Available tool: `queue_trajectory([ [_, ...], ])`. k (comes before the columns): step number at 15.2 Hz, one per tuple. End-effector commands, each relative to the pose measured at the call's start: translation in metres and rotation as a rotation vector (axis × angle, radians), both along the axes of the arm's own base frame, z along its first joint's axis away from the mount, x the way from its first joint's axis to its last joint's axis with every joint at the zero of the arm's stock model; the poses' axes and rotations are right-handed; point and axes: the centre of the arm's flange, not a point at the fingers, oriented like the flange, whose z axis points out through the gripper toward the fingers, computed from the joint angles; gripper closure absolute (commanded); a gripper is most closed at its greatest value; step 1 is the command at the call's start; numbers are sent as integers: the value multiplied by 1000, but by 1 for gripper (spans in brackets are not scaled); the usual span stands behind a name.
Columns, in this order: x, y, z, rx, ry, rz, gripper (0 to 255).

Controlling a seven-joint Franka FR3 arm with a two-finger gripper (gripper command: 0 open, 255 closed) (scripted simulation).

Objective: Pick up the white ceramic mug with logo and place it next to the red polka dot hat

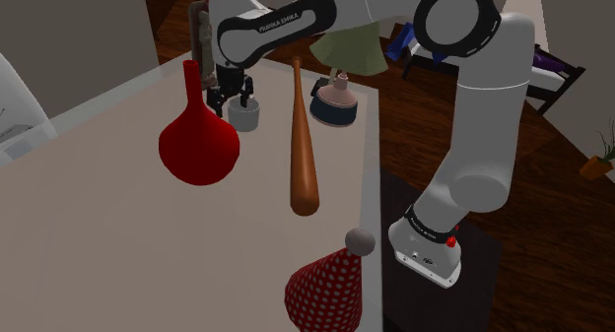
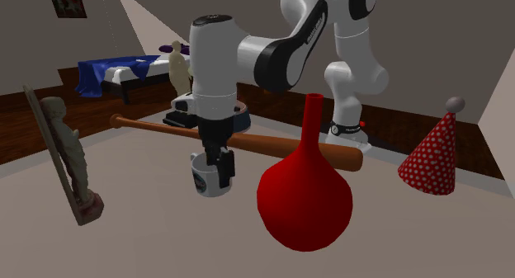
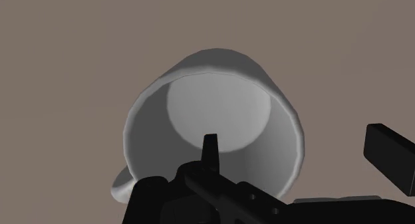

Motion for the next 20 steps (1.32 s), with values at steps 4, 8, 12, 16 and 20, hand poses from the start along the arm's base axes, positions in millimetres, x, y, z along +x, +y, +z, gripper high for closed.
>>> queue_trajectory([
  [4,0,1,-20,0,0,0,0],
  [8,0,1,-20,0,0,0,0],
  [12,0,1,-20,0,0,0,255],
  [16,0,0,-20,0,0,0,255],
  [20,0,1,-20,0,0,0,255],
])
